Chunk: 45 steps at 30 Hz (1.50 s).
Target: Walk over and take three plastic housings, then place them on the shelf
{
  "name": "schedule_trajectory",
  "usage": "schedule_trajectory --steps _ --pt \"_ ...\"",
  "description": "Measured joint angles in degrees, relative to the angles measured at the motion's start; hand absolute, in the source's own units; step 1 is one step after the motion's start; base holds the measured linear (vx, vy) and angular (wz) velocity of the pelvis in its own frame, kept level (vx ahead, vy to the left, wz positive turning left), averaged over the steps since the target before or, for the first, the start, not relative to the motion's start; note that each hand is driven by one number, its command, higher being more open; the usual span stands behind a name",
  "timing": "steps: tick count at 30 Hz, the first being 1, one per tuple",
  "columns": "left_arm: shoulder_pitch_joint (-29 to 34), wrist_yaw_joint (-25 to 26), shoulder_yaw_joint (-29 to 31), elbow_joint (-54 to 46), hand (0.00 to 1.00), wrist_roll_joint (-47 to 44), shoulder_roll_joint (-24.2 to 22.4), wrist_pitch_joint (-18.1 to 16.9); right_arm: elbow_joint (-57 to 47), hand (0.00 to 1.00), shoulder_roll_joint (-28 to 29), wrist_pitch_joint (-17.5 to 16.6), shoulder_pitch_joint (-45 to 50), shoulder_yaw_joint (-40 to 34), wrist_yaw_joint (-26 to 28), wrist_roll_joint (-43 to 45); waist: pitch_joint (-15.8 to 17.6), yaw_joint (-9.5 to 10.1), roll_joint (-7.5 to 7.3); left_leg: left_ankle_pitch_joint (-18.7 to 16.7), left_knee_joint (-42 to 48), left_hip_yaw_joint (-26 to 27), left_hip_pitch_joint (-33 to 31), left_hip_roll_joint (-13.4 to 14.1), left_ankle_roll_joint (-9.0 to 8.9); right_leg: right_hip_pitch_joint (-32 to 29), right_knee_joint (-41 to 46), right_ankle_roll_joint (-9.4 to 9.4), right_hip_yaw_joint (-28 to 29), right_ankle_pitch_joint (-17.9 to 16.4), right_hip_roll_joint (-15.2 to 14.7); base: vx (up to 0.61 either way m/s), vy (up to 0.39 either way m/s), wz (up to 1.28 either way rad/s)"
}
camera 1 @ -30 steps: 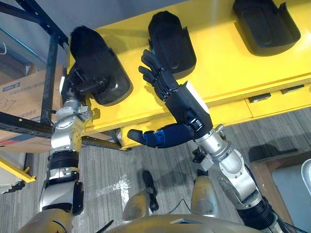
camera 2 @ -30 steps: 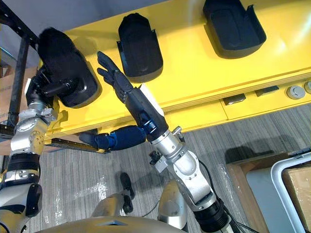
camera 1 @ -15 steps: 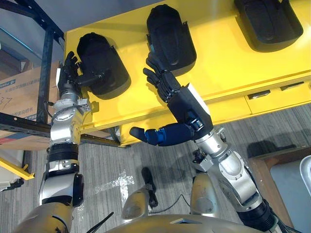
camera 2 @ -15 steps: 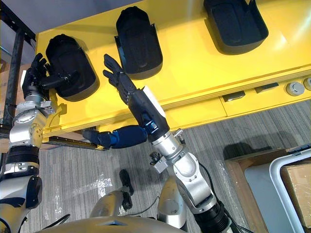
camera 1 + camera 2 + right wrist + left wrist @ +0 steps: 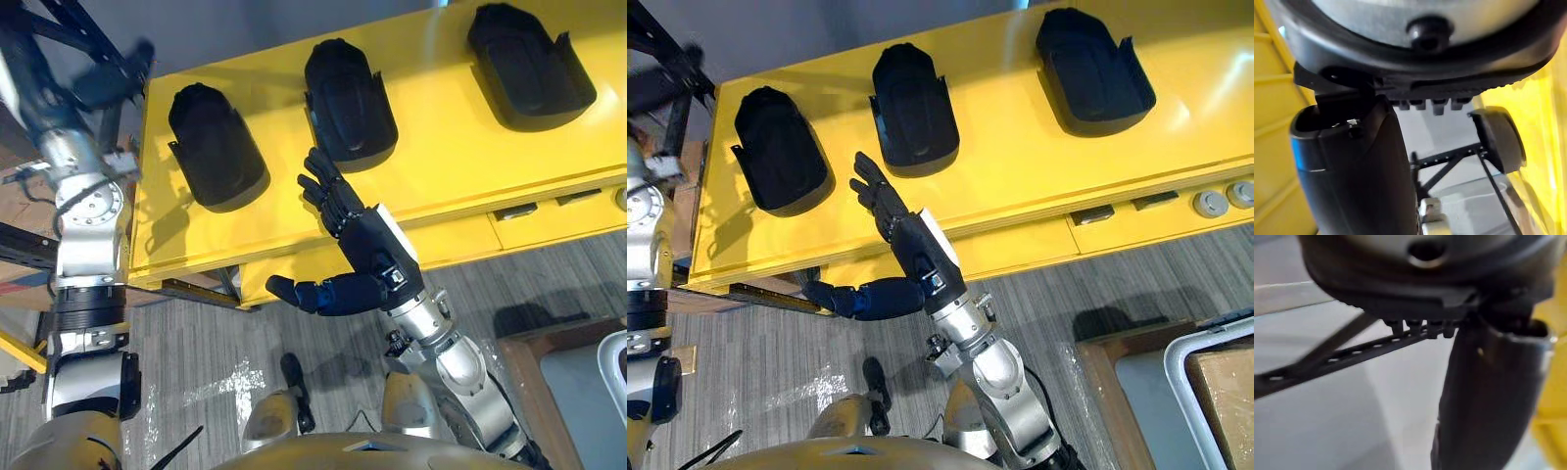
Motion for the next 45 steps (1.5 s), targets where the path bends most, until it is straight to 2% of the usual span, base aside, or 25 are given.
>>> schedule_trajectory --steps 2,4,7,8,9,10,12,15,17,24,31,40,45 --pt "1.55 -0.02 -0.78 -4.98 1.0 0.72 -0.33 -1.92 0.01 1.0 0.39 -0.03 1.05 0.21 -0.72 -1.56 -2.68 -0.06 -0.38 -0.01 -0.64 -0.01 0.63 0.02 -0.01 0.84 -0.95 0.06 -0.25 0.04 0.13 0.07 0.004 0.01" --pt "3.82 -0.98 -2.75 -8.53 1.0 0.67 -2.43 -2.41 0.14 1.0 0.63 -0.03 1.69 0.37 -1.48 -1.86 -4.9 -0.1 -0.65 -0.06 -1.69 -0.08 2.81 0.0 -0.08 3.49 -2.57 0.26 -0.73 0.18 0.27 0.07 0.005 0.02" --pt "8.85 -3.95 -5.95 -9.8 1.0 -0.36 -8.57 -2.09 1.15 1.0 2.57 -0.06 2.67 0.4 -2.21 -1.88 -8.32 -0.22 -1.04 -0.25 -2.47 -0.69 4.37 0.08 -0.33 6.12 -4.66 0.47 -1.73 0.49 0.48 0.04 0.003 0.08" --pt "9.82 -4.63 -6.52 -9.9 1.0 -0.92 -9.88 -1.96 1.41 1.0 2.77 -0.06 2.74 0.33 -2.26 -1.86 -8.61 -0.26 -1.18 -0.25 -2.48 -0.86 4.5 0.08 -0.33 6.54 -5.04 0.45 -1.93 0.62 0.49 0.01 -0.001 0.09" --pt "12.97 -6.62 -7.8 -10.69 1.0 -2.91 -13.29 -1.56 2.52 1.0 2.97 -0.1 2.61 -0.18 -2.26 -1.86 -9.02 -0.19 -1.62 -0.25 -2.62 -1.02 4.95 0.09 -0.32 7.31 -5.76 0.49 -2.02 0.92 0.6 0.0 0.0 0.05" --pt "13.63 -7.05 -8.09 -10.76 1.0 -3.26 -13.92 -1.51 2.79 1.0 3.04 -0.1 2.65 -0.24 -2.29 -1.86 -9.15 -0.19 -1.7 -0.25 -2.63 -1.12 4.97 0.09 -0.32 7.43 -5.89 0.47 -2.06 0.95 0.61 0.0 0.001 0.06" --pt "19.27 -10.2 -11.03 -11.43 1.0 -4.97 -18.66 0.1 5.47 1.0 4.3 -0.1 2.69 -1.25 -2.6 -1.87 -9.67 -0.21 -2.32 -0.16 -2.7 -1.94 5.01 0.08 -0.27 8.32 -6.83 0.46 -2.83 1.36 0.65 0.0 -0.004 0.13" --pt "26.73 -12.97 -15.6 -12.88 1.0 -5.15 -23.43 0.71 7.55 1.0 5.1 -0.1 2.68 -3.08 -4.13 -1.98 -9.86 0.16 -2.54 -0.01 -2.78 -3.0 4.93 0.06 -0.19 9.18 -7.67 0.38 -3.49 1.69 0.69 0.0 -0.006 0.13" --pt "29.32 -15.02 -17.44 -12.92 1.0 -5.43 -25.34 0.73 8.3 1.0 5.38 -0.1 2.69 -4.38 -5.25 -2.04 -10.0 0.7 -2.49 0.07 -2.79 -3.39 4.89 0.1 -0.2 9.44 -7.86 0.36 -3.9 1.69 0.76 0.0 -0.006 0.1" --pt "31.48 -20.77 -20.09 -14.08 1.0 -8.71 -27.11 0.06 9.78 1.0 7.05 -0.21 2.86 -7.62 -6.9 -3.73 -10.54 0.99 -2.37 0.11 -2.86 -3.36 4.72 0.16 -0.21 9.4 -8.34 0.06 -3.73 1.88 0.94 0.0 0.0 -0.01" --pt "31.39 -20.85 -23.02 -15.18 1.0 -9.77 -27.39 -1.94 12.43 1.0 7.07 -0.2 2.98 -6.97 -5.72 -3.69 -10.77 1.02 -2.58 0.19 -2.87 -2.74 3.66 0.37 -0.21 8.31 -9.4 -0.27 -3.12 2.85 1.31 0.0 0.002 -0.04" --pt "31.47 -18.82 -24.79 -14.32 1.0 -11.45 -27.39 -1.92 13.12 1.0 7.06 -0.19 3.27 -4.52 -5.55 -3.59 -10.78 1.06 -2.98 0.13 -2.87 -1.26 3.75 0.99 -0.3 7.6 -9.81 -0.46 -1.73 3.26 2.05 -0.01 -0.002 -0.09" --pt "31.47 -18.53 -26.23 -9.65 1.0 -11.69 -27.69 -1.6 13.12 1.0 7.06 -0.2 3.35 -4.19 -4.57 -3.61 -10.77 0.83 -3.11 0.13 -2.86 -0.61 3.77 0.97 -0.3 7.38 -10.25 -0.37 -1.05 3.7 2.11 -0.01 0.007 -0.07"
